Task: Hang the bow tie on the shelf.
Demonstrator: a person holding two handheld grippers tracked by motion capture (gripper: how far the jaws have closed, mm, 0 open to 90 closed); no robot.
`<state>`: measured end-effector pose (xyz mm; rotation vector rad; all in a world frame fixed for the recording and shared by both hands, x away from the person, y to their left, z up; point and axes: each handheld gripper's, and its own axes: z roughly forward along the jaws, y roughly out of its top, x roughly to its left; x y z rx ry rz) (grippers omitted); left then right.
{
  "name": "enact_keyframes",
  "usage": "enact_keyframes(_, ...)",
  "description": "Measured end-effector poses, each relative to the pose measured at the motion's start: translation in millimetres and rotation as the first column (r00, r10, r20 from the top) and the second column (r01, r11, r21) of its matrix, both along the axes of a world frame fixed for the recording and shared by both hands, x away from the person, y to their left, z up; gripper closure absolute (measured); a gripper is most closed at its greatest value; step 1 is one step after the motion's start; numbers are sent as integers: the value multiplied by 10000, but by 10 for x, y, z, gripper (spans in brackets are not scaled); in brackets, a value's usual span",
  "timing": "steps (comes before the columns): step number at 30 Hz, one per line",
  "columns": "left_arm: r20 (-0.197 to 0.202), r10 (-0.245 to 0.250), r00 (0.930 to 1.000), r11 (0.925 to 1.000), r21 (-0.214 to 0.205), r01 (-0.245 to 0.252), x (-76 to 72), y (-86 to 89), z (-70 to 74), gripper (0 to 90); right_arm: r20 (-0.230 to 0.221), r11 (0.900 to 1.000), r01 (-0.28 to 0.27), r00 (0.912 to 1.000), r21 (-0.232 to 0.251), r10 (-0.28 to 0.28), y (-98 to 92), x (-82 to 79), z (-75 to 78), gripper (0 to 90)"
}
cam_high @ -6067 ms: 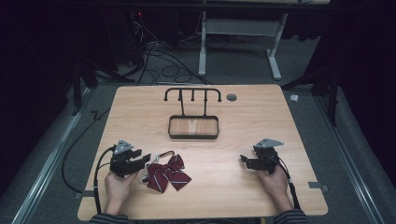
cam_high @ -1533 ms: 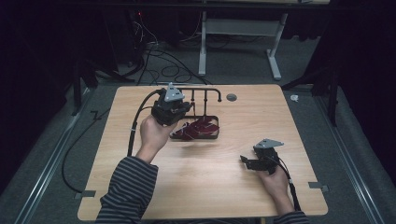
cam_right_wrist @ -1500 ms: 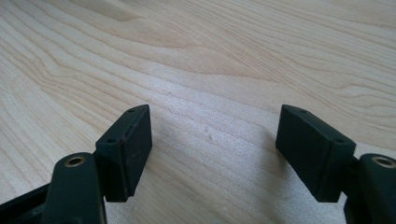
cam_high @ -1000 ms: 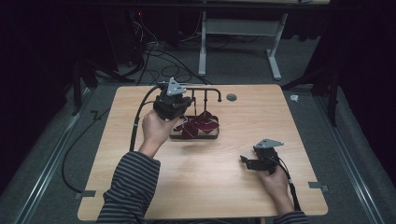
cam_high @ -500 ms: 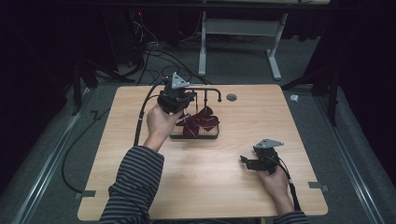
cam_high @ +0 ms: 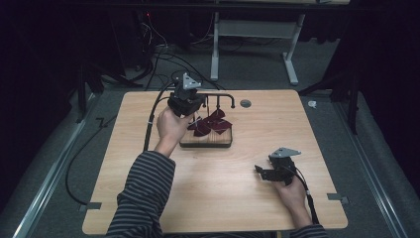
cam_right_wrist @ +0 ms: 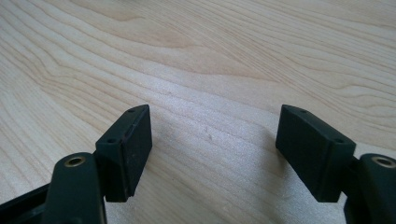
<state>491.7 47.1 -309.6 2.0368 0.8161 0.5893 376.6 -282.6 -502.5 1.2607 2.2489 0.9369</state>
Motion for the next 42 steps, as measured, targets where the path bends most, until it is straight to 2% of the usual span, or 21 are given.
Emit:
enact_keyframes(9,-129,242,9996,9997,65,-241,68,-2,-56,842,-2,10000,0,10000,4,0,0,0,0,283)
enact_keyframes(26,-214,395,9990,9990,217,-391,80,20,-112,834,-11,10000,1,10000,3,-1,0,0,0,283)
enact_keyframes(42,-151,315,9994,9994,142,-312,17,62,-112,782,-12,10000,3,10000,6,-3,0,-1,1,283)
